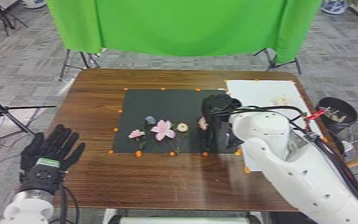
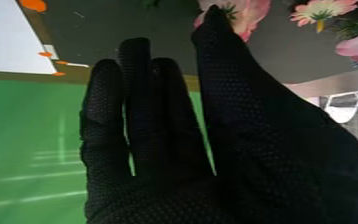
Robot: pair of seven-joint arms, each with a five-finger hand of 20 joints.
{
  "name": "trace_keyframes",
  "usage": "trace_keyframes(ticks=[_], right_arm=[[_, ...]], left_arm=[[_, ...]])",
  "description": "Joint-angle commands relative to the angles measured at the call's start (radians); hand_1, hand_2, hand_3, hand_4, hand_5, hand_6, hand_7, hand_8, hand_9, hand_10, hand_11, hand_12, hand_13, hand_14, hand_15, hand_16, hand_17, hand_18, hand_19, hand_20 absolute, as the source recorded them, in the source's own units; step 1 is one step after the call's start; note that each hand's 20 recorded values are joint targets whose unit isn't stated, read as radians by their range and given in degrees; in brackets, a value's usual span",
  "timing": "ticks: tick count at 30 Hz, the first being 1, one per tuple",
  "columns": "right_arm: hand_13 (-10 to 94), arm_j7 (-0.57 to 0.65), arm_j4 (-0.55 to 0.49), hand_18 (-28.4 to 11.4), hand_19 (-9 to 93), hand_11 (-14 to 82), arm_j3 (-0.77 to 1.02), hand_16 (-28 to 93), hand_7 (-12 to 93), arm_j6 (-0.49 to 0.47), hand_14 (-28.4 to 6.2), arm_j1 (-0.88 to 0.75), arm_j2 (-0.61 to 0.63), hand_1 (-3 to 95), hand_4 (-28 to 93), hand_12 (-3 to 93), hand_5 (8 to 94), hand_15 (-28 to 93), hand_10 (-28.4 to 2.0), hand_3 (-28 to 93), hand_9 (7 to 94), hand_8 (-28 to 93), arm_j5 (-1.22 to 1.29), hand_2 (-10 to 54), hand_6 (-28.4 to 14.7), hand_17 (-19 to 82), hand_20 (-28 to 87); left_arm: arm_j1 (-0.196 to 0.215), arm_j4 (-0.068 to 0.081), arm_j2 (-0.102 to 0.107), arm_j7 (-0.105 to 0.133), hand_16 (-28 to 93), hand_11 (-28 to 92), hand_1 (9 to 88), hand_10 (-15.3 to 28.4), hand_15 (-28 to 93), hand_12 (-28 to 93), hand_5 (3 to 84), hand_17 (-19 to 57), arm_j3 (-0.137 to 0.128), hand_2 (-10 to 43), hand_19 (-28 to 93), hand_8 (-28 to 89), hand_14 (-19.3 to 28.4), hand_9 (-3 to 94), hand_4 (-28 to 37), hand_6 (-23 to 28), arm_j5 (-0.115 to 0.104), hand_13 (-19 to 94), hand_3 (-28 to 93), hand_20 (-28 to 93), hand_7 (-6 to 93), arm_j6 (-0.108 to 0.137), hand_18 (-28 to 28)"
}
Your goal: Arrange flowers
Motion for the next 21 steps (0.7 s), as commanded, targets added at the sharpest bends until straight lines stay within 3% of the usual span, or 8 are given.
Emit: trace_keyframes(ticks=[1,5,8,11,13,17,19,21], right_arm=[[46,0.046,-0.035,-19.9,71,9.6,0.011,18,40,-0.021,-12.6,-0.004,0.018,47.7,-24,14.4,63.0,35,-14.5,83,51.1,-1,-0.01,-5.1,-1.7,23,36],[46,0.06,-0.052,-20.1,71,9.7,0.045,17,40,-0.032,-12.9,-0.023,0.02,47.0,-24,14.4,63.4,35,-14.9,82,51.3,0,0.006,-5.1,-2.1,23,35],[46,0.088,-0.05,-20.5,72,9.6,0.073,17,38,0.044,-13.3,-0.036,0.05,45.7,-24,14.4,62.1,35,-14.9,81,51.2,-1,0.016,-5.2,-2.2,23,36],[46,0.133,-0.036,-20.8,72,9.6,0.14,17,26,0.062,-13.5,-0.044,0.085,38.7,-23,14.6,56.9,35,-14.9,84,49.7,-13,0.047,-2.4,-1.3,23,35],[42,0.165,-0.002,-20.5,69,9.0,0.184,16,22,0.087,-14.4,-0.024,0.106,37.5,-24,14.6,51.5,33,-15.2,84,46.9,-14,0.11,-3.1,-2.3,22,32],[31,0.245,0.078,-19.4,59,9.2,0.205,13,18,0.201,-15.5,0.039,0.175,36.3,-25,14.2,41.9,27,-16.2,84,39.3,-13,0.158,-4.3,-4.2,17,25],[28,0.276,0.121,-19.2,56,8.9,0.203,12,18,0.226,-15.8,0.069,0.203,35.7,-25,13.6,39.9,24,-16.4,85,37.1,-13,0.18,-5.0,-4.5,15,23],[25,0.31,0.167,-18.4,53,8.7,0.202,11,17,0.211,-15.9,0.101,0.216,35.3,-26,13.0,38.3,22,-16.3,85,35.0,-13,0.236,-5.4,-4.9,14,21]], left_arm=[[0.03,-0.01,-0.018,0.003,-11,28,30.3,15.7,50,10,46.4,-6.8,-0.017,18.0,44,-12,16.8,40.9,-28.3,9.7,-0.012,29,72,8,22.9,0.006,15.7],[0.035,-0.014,-0.018,0.01,-11,28,30.3,15.7,50,10,46.4,-6.8,-0.012,18.0,44,-12,16.8,40.8,-28.3,9.7,-0.017,29,72,8,23.0,0.006,15.7],[0.033,-0.015,-0.02,0.013,-11,28,30.2,15.7,50,10,46.4,-6.8,-0.009,18.0,44,-12,16.7,40.8,-28.3,9.7,-0.018,29,72,8,23.0,0.007,15.7],[0.025,-0.013,-0.015,0.017,-11,28,30.2,15.7,50,10,46.4,-6.8,-0.003,18.1,44,-12,16.8,40.8,-28.3,9.7,-0.009,29,72,8,23.0,0.005,15.7],[0.023,-0.011,-0.02,0.017,-11,28,30.2,15.7,50,10,46.4,-6.7,-0.001,18.1,44,-12,16.8,40.9,-28.3,9.7,0.022,29,72,8,23.1,0.008,15.7],[-0.019,0.002,-0.017,0.028,-11,28,30.1,15.6,50,10,46.3,-6.7,0.036,18.0,44,-12,16.8,40.7,-28.3,9.7,0.025,29,72,8,23.0,-0.01,15.7],[-0.034,0.005,-0.013,0.024,-11,28,30.1,15.6,50,10,46.2,-6.7,0.053,18.0,44,-12,16.8,40.6,-28.3,9.7,0.051,29,72,8,23.0,-0.004,15.6],[-0.044,0.003,-0.016,0.014,-11,28,30.1,15.6,50,10,46.1,-6.8,0.067,17.9,44,-12,16.8,40.6,-28.3,9.6,0.059,29,72,8,23.0,-0.001,15.6]])
